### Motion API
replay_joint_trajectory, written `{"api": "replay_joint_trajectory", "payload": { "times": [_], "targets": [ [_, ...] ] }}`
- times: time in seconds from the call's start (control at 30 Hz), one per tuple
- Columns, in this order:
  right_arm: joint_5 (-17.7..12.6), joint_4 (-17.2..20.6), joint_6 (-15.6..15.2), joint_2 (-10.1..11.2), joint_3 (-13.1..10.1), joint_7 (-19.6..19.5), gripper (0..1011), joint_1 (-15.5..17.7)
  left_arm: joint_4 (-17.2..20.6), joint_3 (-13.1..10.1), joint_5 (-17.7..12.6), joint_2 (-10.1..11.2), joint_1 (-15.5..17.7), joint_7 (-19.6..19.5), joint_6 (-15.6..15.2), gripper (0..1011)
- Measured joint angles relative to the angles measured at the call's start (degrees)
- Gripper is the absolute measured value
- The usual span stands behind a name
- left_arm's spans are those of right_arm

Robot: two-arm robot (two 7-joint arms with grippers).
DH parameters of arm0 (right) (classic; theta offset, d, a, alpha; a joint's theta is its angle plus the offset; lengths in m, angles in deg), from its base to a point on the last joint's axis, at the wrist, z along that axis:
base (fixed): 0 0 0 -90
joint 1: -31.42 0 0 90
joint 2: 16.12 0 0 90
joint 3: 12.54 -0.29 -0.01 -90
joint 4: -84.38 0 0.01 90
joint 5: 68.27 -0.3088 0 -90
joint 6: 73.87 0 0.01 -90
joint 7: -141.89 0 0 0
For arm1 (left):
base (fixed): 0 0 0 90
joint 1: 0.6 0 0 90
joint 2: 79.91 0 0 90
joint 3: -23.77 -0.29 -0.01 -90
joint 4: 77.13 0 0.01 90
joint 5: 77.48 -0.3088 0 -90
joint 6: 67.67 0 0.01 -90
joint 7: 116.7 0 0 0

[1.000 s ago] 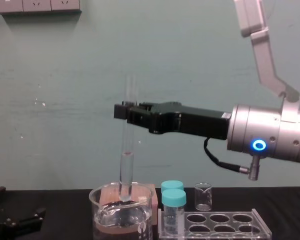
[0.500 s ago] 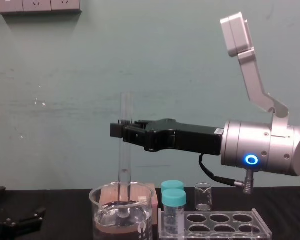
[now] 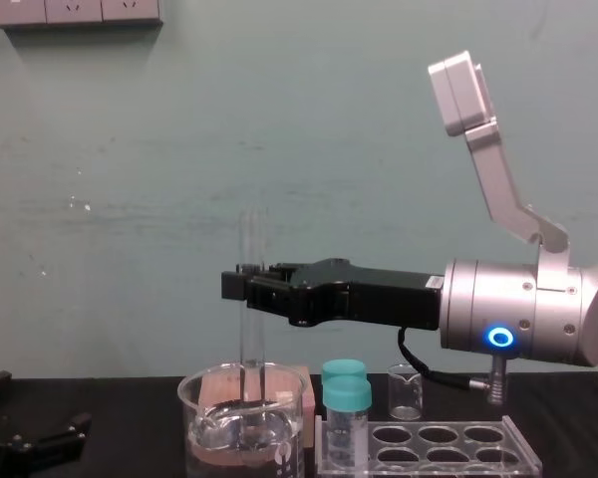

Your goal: Hold the test tube with one hand and immerse one end into the beaker, then return it to the test tube rack.

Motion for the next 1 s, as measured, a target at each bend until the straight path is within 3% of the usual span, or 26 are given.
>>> {"api": "replay_joint_trajectory", "payload": {
  "times": [1.0],
  "targets": [
    [1.1,-0.3,0.0,-0.1,-0.3,0.5,242,0.0,0.0,0.0,0.0,0.0,0.0,0.0,0.0,1000]
  ]
}}
